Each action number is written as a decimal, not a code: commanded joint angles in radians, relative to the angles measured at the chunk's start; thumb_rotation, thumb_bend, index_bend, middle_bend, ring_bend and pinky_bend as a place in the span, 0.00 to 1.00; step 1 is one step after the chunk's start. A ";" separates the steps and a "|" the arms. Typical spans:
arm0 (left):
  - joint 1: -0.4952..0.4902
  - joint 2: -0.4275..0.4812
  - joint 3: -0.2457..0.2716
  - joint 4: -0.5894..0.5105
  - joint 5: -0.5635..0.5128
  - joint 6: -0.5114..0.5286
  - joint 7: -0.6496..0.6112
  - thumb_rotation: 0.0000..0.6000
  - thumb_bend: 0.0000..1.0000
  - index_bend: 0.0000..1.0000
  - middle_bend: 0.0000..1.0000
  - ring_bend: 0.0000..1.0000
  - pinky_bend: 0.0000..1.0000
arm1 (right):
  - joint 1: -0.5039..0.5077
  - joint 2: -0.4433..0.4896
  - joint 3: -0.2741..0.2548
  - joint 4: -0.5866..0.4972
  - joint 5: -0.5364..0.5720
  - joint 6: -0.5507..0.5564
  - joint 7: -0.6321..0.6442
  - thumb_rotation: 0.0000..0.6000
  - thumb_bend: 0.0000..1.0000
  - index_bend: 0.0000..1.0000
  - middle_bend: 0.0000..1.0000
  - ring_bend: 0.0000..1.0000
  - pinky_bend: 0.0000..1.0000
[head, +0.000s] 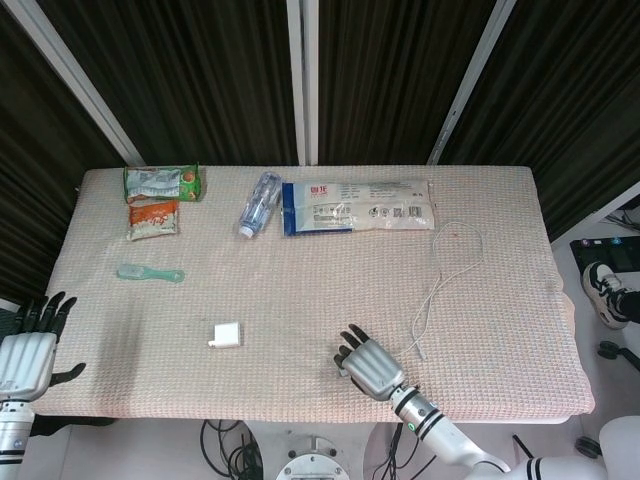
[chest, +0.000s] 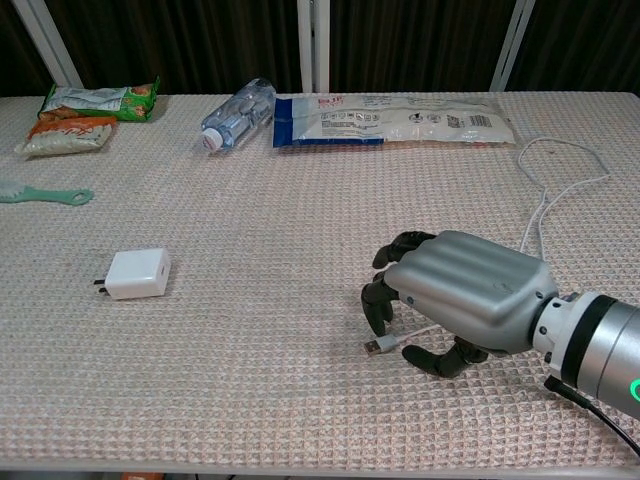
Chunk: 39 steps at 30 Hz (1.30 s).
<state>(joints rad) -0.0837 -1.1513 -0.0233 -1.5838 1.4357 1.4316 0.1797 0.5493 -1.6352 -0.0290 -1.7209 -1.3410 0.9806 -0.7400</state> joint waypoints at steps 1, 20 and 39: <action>0.000 0.000 0.000 0.001 -0.001 -0.002 -0.001 1.00 0.02 0.10 0.01 0.00 0.00 | 0.002 -0.002 -0.001 0.000 0.004 0.002 -0.005 1.00 0.33 0.45 0.37 0.13 0.10; -0.004 -0.011 0.003 0.027 0.004 -0.008 -0.025 1.00 0.02 0.10 0.01 0.00 0.00 | -0.013 -0.033 -0.021 -0.002 0.018 0.064 -0.096 1.00 0.32 0.45 0.37 0.13 0.07; 0.001 -0.017 0.008 0.046 0.009 -0.005 -0.042 1.00 0.02 0.10 0.01 0.00 0.00 | -0.009 -0.067 -0.018 -0.005 0.058 0.074 -0.130 1.00 0.31 0.44 0.37 0.13 0.04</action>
<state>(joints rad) -0.0828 -1.1684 -0.0155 -1.5379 1.4444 1.4266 0.1375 0.5395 -1.7017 -0.0464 -1.7263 -1.2842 1.0543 -0.8695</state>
